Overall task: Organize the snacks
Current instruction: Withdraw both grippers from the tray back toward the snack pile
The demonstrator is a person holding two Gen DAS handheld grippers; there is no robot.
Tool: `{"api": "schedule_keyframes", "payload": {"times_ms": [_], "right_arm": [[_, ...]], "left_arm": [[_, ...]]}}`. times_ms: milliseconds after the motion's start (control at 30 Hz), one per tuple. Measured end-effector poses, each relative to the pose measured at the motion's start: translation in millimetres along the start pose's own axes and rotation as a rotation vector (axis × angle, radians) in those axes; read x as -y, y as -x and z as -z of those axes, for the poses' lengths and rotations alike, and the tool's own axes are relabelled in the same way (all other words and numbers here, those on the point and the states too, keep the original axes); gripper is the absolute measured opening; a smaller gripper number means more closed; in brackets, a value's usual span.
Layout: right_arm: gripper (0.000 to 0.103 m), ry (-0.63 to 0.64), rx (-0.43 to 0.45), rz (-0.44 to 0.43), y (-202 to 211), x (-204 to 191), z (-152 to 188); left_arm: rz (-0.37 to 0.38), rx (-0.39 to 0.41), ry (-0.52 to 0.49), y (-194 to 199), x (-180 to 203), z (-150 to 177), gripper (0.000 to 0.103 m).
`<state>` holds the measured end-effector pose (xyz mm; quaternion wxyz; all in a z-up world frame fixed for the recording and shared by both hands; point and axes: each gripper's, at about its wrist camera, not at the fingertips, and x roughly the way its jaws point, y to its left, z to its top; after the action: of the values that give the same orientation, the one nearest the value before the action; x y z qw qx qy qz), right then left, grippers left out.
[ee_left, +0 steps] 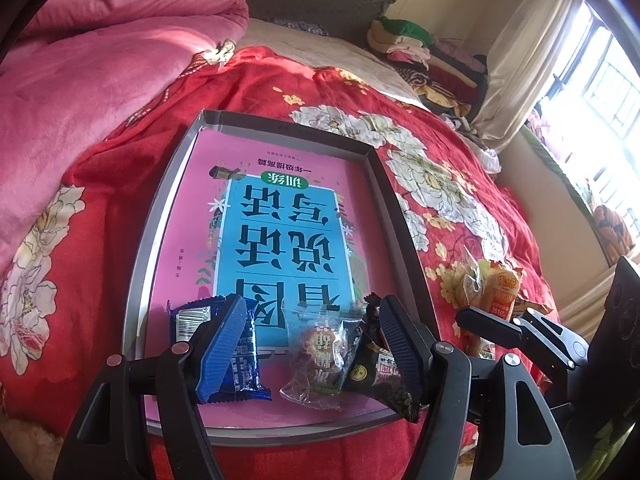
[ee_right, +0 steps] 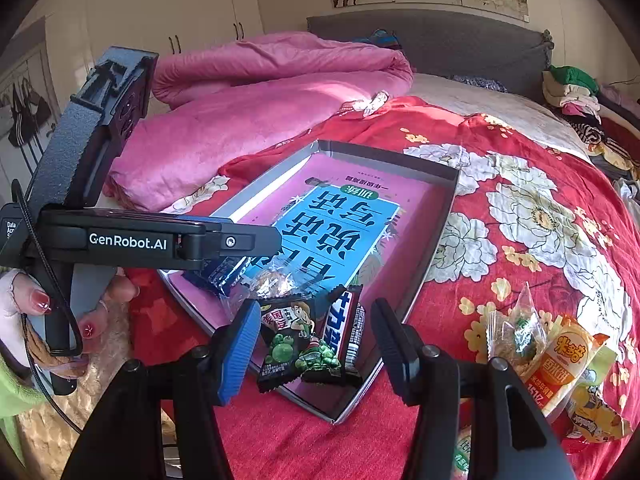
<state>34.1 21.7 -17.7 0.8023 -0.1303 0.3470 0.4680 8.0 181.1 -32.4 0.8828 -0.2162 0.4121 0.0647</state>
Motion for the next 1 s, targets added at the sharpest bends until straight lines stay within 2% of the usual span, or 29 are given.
{"api": "schedule_keyframes", "payload": {"times_ms": [200, 433, 700, 1000], "right_arm": [[0.058, -0.014, 0.023, 0.009, 10, 5, -1], [0.062, -0.044, 0.057, 0.025, 23, 15, -3], [0.069, -0.067, 0.099, 0.062, 39, 29, -3], [0.071, -0.096, 0.159, 0.121, 68, 49, -2]], "left_arm": [[-0.015, 0.022, -0.009, 8, 7, -1, 0.075], [-0.020, 0.013, -0.009, 10, 14, 0, 0.077], [-0.026, 0.032, -0.023, 18, 31, 0, 0.077], [-0.020, 0.043, -0.033, 29, 44, -2, 0.077]]}}
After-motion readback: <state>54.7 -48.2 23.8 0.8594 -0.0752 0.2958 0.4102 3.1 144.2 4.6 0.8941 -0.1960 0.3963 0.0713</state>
